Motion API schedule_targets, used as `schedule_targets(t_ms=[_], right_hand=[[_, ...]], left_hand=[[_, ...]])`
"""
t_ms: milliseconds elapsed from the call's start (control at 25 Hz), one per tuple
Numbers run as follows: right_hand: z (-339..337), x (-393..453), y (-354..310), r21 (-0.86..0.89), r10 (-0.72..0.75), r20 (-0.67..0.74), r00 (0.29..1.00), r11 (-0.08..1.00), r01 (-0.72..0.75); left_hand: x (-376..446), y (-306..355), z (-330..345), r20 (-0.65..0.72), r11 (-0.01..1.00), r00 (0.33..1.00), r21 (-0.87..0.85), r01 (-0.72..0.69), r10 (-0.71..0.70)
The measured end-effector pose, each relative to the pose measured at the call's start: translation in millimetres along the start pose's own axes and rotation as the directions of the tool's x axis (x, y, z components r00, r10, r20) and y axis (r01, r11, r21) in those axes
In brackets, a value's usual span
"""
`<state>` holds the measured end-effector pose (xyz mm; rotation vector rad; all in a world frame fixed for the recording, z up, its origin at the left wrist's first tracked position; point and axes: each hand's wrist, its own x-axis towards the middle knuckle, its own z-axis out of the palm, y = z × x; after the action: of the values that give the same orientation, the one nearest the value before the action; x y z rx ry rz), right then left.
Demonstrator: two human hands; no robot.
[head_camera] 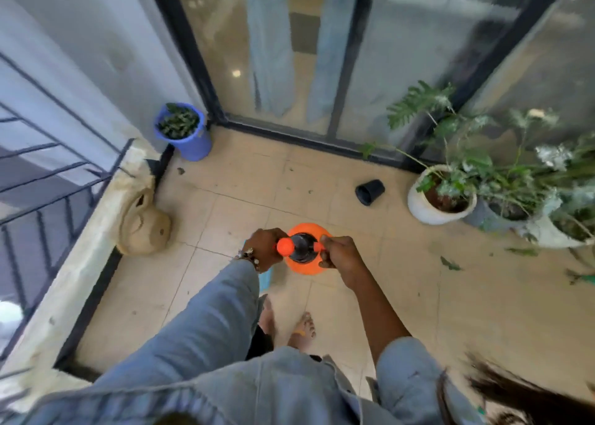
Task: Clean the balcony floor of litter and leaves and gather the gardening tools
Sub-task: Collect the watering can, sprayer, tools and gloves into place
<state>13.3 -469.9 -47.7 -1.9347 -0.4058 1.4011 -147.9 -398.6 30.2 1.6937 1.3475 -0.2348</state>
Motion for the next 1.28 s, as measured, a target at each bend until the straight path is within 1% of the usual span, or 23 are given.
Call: schedule_targets(t_ms=[40,120,200,280,400,520,680,840,960,1040,1120,1280], right_hand=[[13,2,-12,-0.027,-0.03,0.027,0.999,0.999,0.031],[45,4,-34,-0.088,-0.071,0.086,0.994,0.993,0.079],[86,4,-55,-0.139,-0.097,0.177,0.979,0.983,0.123],[133,3,-73,-0.189,-0.119,0.291,0.949,0.965,0.179],[214,-2,-92,-0.249,-0.126,0.432,0.893,0.935,0.252],[301,-8,-96,-0.298,-0.092,0.484,0.87,0.918,0.263],[416,-22,-91,-0.396,-0.028,0.548,0.836,0.872,0.288],[500,-33,-90,-0.44,0.038,0.582,0.812,0.855,0.275],[556,-33,-90,-0.49,0.102,0.609,0.787,0.828,0.272],[589,-24,-88,-0.536,0.138,0.63,0.764,0.79,0.299],[621,-6,-81,-0.579,0.188,0.652,0.734,0.749,0.323],[693,61,-45,-0.651,0.293,0.668,0.684,0.676,0.346]], left_hand=[[10,-21,-6,-0.093,0.998,0.994,-0.009,-0.056,0.055],[6,-63,-17,-0.179,0.999,0.984,-0.048,-0.015,0.006],[-7,-111,-34,-0.262,0.99,0.962,-0.137,0.043,-0.078],[-23,-146,-58,-0.357,0.96,0.917,-0.269,0.084,-0.18],[-48,-207,-86,-0.42,0.891,0.847,-0.436,0.125,-0.325],[-70,-268,-110,-0.465,0.83,0.777,-0.542,0.129,-0.424],[-97,-351,-143,-0.45,0.748,0.7,-0.638,0.182,-0.555],[-112,-416,-168,-0.448,0.686,0.635,-0.704,0.183,-0.629],[-111,-457,-180,-0.437,0.631,0.558,-0.746,0.213,-0.706],[-100,-484,-183,-0.413,0.584,0.518,-0.781,0.221,-0.749],[-82,-512,-184,-0.395,0.555,0.495,-0.8,0.229,-0.774],[-20,-594,-172,-0.335,0.479,0.459,-0.843,0.243,-0.823]])
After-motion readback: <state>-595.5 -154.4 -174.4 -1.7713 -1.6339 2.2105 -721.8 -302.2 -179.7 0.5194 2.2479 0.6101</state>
